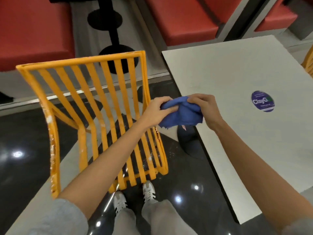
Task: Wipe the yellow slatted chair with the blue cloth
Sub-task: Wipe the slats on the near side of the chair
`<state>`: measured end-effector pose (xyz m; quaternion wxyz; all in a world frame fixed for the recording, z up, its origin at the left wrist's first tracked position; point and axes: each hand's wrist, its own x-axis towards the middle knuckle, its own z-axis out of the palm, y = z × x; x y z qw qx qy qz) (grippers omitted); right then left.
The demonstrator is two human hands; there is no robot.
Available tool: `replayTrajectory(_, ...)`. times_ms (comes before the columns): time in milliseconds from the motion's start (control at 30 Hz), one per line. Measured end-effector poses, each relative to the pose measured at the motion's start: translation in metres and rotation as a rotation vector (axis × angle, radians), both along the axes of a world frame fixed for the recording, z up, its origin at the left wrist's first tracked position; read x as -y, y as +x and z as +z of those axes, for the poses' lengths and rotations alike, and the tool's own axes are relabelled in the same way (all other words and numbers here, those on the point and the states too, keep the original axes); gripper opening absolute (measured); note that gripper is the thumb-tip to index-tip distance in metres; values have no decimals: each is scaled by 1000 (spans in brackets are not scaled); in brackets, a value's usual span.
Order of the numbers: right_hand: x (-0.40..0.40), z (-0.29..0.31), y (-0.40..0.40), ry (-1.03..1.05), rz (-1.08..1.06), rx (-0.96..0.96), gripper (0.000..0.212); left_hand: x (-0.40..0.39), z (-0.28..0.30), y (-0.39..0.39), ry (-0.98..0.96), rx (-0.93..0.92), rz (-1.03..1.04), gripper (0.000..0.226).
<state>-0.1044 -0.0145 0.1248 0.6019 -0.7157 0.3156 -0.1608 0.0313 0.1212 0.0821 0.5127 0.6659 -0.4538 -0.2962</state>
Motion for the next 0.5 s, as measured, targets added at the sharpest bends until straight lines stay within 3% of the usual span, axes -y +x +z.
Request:
replayTrajectory(100,-24,-13,12,370,193,-100,45,-51,-12,-1,89,-256,64,25)
replayTrajectory(167,-44,-29,21,424,353,-148,55,-88,-14,-4,132,-411,158,26)
replayTrajectory(267,-82,-52,33,462,475,-252,52,-140,-13,-10,169,-591,289,27)
replayTrajectory(433,-156,-70,54,658,625,-390,49,-223,-16,-21,215,-688,449,34)
replayTrajectory(500,-186,-76,58,750,620,-438,59,-253,-23,-24,197,-656,587,39)
